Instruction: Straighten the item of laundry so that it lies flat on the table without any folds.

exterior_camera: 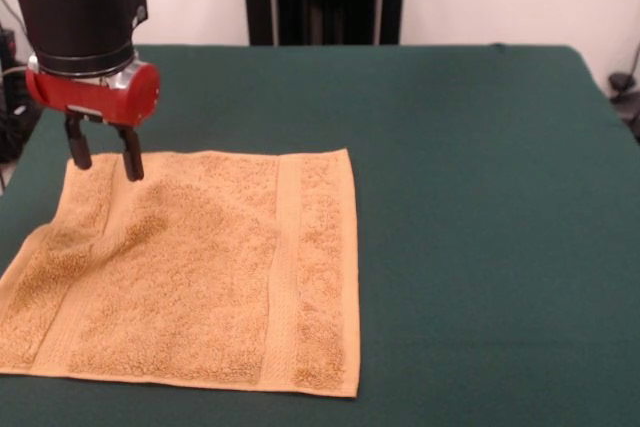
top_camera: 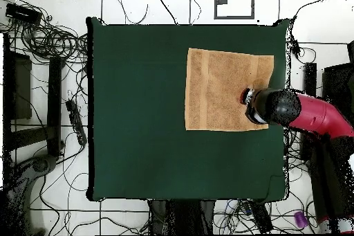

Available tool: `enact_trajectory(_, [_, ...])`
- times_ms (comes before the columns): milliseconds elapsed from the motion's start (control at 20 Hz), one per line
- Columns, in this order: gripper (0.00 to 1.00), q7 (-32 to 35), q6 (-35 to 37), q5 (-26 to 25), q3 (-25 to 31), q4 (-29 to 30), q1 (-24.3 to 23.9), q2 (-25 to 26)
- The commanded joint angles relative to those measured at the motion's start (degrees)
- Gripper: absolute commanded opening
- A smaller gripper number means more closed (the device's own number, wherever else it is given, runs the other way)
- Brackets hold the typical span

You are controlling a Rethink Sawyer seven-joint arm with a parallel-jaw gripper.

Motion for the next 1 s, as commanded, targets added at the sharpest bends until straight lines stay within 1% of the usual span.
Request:
enact_trajectory(50, [1.00,3.4,0.4,1.1,0.1,5.3,2.0,3.1])
enact_trajectory(850, [1.00,2.3,-1.8,0.4,-0.1,6.6,0.7,3.4])
enact_trajectory(1000, [1.00,1.8,-2.8,0.0,0.1,6.5,0.1,4.3])
